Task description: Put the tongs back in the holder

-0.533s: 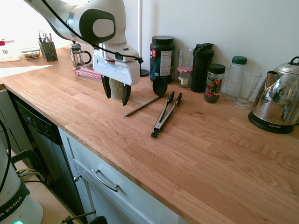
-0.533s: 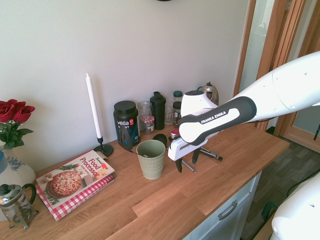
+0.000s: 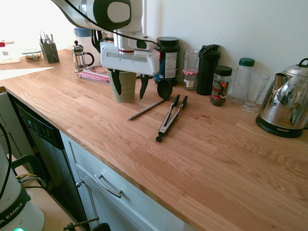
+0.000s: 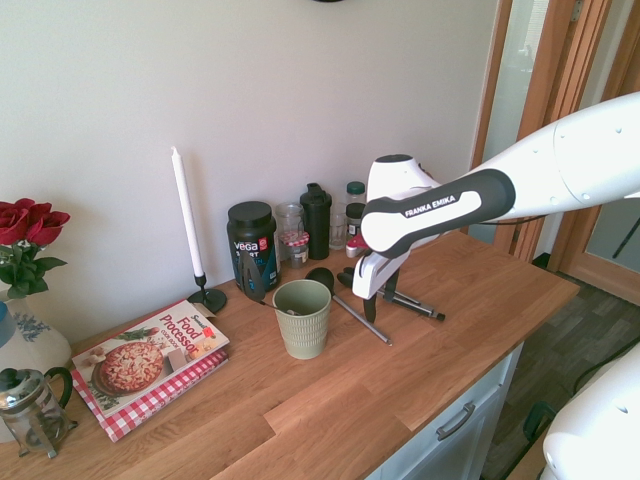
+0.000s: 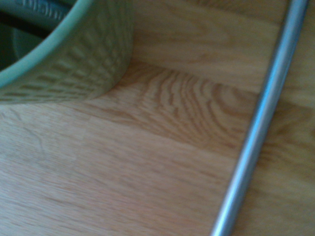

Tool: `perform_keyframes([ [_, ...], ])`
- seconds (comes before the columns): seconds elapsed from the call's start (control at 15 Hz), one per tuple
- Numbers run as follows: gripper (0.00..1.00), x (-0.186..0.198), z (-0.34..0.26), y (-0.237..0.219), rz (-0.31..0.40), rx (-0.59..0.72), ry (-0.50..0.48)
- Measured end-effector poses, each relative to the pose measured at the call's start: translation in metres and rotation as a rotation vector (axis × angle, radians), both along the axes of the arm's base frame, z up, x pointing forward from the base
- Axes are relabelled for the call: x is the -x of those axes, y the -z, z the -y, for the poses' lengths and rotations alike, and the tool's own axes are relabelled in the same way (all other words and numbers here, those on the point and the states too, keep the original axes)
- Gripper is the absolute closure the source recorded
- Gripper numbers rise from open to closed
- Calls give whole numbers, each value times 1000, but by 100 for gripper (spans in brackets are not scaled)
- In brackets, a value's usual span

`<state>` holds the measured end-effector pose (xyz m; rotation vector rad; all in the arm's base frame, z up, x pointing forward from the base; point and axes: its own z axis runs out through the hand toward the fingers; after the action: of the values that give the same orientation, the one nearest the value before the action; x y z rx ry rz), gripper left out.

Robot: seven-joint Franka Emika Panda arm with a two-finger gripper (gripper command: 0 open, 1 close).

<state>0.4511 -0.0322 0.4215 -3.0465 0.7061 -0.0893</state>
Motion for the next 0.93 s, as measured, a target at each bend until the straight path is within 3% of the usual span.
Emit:
perform_keyframes([
  [0.2,0,-28,30,4,30,6,-62],
  [0.73,0,-100,60,46,44,37,-68],
  [0.8,100,-104,63,51,36,42,-68],
  [0.93,100,-108,66,66,11,44,-76],
])
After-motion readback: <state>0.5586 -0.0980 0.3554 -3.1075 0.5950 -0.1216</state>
